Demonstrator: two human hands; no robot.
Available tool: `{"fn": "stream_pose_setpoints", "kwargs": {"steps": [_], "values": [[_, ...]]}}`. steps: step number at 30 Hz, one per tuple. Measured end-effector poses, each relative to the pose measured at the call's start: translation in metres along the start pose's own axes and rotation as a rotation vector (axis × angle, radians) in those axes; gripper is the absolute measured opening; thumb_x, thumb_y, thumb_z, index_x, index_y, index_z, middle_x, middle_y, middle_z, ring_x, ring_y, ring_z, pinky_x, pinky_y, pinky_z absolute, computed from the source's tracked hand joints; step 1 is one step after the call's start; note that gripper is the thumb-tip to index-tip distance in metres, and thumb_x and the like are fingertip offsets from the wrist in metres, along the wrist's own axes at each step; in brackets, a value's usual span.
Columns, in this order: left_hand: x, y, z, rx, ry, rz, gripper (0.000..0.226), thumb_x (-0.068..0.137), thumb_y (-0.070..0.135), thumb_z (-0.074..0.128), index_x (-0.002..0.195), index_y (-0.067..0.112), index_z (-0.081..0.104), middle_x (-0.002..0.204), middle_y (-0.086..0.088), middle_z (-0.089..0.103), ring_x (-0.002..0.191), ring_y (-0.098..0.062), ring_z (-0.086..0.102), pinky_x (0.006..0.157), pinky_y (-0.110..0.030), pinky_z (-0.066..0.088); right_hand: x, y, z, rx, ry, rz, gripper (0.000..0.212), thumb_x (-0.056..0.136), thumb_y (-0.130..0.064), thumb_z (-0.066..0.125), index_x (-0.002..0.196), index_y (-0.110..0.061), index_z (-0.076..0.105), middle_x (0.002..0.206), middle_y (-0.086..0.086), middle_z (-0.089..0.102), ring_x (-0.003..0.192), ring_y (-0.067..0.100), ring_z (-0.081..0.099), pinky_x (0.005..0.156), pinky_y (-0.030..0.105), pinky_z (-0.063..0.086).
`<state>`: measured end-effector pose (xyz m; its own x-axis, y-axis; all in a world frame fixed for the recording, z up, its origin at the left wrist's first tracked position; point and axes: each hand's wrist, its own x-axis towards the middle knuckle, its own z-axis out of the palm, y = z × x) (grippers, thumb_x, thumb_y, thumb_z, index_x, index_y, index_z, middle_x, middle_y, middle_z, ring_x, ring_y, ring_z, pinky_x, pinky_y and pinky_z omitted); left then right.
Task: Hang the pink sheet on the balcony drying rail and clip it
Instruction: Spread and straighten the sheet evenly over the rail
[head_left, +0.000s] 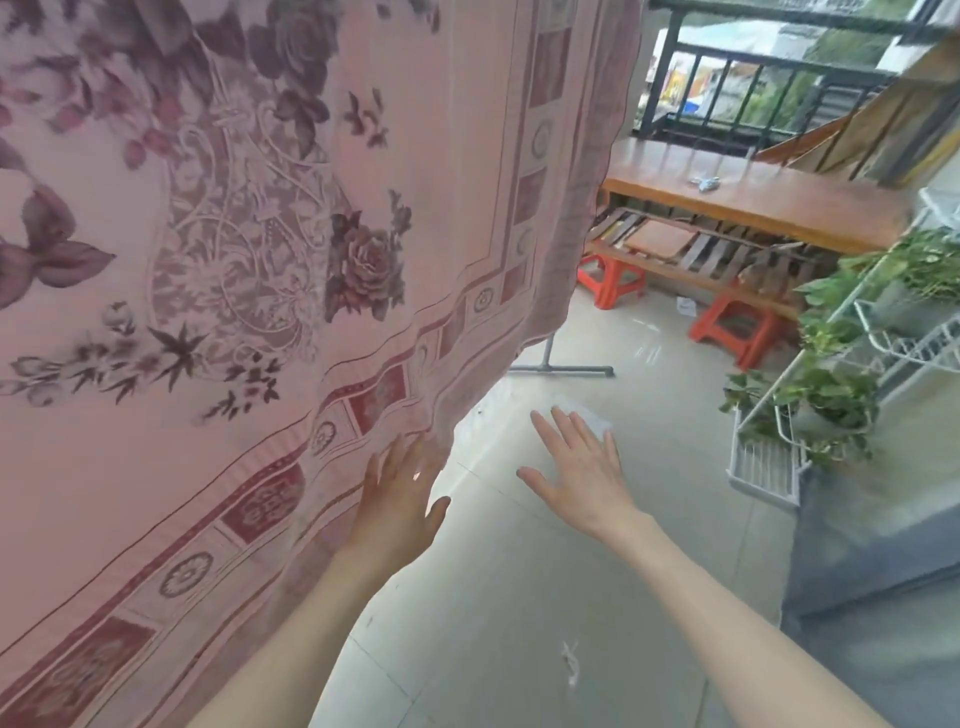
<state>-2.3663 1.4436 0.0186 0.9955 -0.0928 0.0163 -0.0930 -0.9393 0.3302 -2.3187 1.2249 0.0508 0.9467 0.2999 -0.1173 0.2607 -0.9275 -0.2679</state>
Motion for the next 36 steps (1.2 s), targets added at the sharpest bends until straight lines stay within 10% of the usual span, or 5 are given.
{"fn": "stream_pose_setpoints", "kwargs": {"steps": [11, 20, 27, 36], "values": [[0.155, -0.053, 0.1, -0.107, -0.075, -0.223, 0.056, 0.084, 0.033, 0.048, 0.138, 0.021, 0.039, 0.145, 0.001, 0.036, 0.135, -0.024, 0.028, 0.109, -0.046, 0.028, 0.185, 0.065, 0.048, 0.085, -0.175, -0.046, 0.067, 0.093, -0.054, 0.035, 0.149, -0.029, 0.007, 0.159, 0.001, 0.005, 0.146, 0.022, 0.003, 0.117, 0.048, 0.007], [0.214, -0.087, 0.224, -0.869, -0.169, -1.116, 0.048, 0.093, 0.027, 0.051, 0.138, 0.017, 0.037, 0.145, -0.008, 0.036, 0.129, -0.026, 0.039, 0.106, -0.038, 0.033, 0.322, 0.114, 0.165, 0.421, -0.529, 0.137, 0.059, 0.095, -0.04, 0.044, 0.145, -0.016, 0.025, 0.148, 0.004, 0.036, 0.137, 0.02, 0.031, 0.108, 0.031, 0.026], [0.232, -0.135, 0.35, -1.69, 0.346, -1.645, 0.051, 0.095, 0.031, 0.045, 0.14, 0.011, 0.032, 0.149, -0.01, 0.03, 0.135, -0.031, 0.032, 0.107, -0.046, 0.032, 0.409, 0.146, 0.332, 0.99, -0.763, 0.586, 0.05, 0.093, -0.041, 0.049, 0.134, -0.013, 0.044, 0.123, 0.007, 0.055, 0.107, 0.02, 0.053, 0.095, 0.036, 0.045], [0.259, -0.22, 0.553, -2.244, 1.098, -1.637, 0.089, 0.082, 0.061, 0.048, 0.148, 0.017, 0.006, 0.15, -0.005, 0.028, 0.137, -0.025, 0.031, 0.104, -0.046, 0.032, 0.471, 0.18, 0.543, 1.421, -0.846, 0.787, 0.068, 0.09, -0.053, 0.047, 0.143, -0.015, 0.03, 0.148, 0.004, 0.034, 0.138, 0.022, 0.029, 0.108, 0.048, 0.029]]}}
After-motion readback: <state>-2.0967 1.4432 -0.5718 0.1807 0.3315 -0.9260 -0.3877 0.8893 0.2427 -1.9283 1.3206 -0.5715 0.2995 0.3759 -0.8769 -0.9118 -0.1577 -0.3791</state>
